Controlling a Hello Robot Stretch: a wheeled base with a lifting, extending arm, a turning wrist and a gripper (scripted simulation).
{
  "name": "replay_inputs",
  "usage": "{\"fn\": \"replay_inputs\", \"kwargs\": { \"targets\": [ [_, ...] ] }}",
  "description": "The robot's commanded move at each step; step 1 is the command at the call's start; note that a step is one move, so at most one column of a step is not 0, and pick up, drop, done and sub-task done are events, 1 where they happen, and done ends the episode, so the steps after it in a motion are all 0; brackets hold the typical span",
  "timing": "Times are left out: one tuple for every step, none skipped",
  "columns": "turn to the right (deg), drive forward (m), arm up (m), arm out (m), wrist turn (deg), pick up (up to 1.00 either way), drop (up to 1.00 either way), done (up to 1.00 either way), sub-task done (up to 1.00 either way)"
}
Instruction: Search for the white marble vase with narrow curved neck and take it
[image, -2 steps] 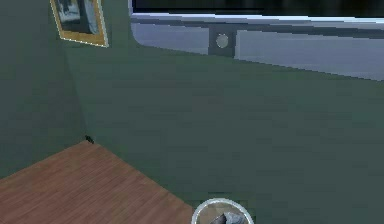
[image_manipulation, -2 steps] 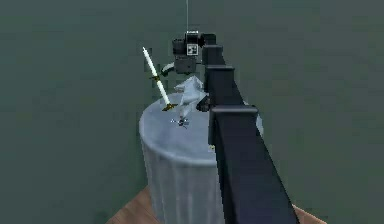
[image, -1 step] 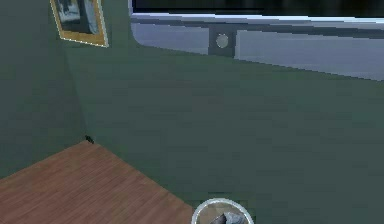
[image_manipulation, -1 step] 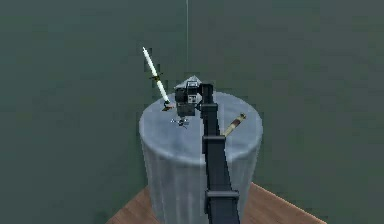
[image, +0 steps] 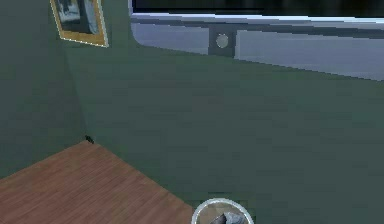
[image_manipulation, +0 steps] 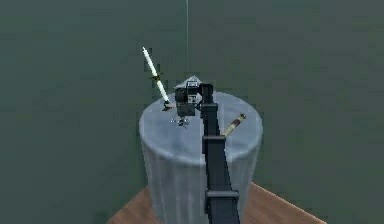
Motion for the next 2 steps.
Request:
{"fn": "replay_inputs", "kwargs": {
  "targets": [
    [0.0,0.0,0.1,0.0,0.0,0.0,0.0,0.0,0.0],
    [0.0,0.0,0.0,0.0,0.0,0.0,0.0,1.0,0.0]
  ]
}}
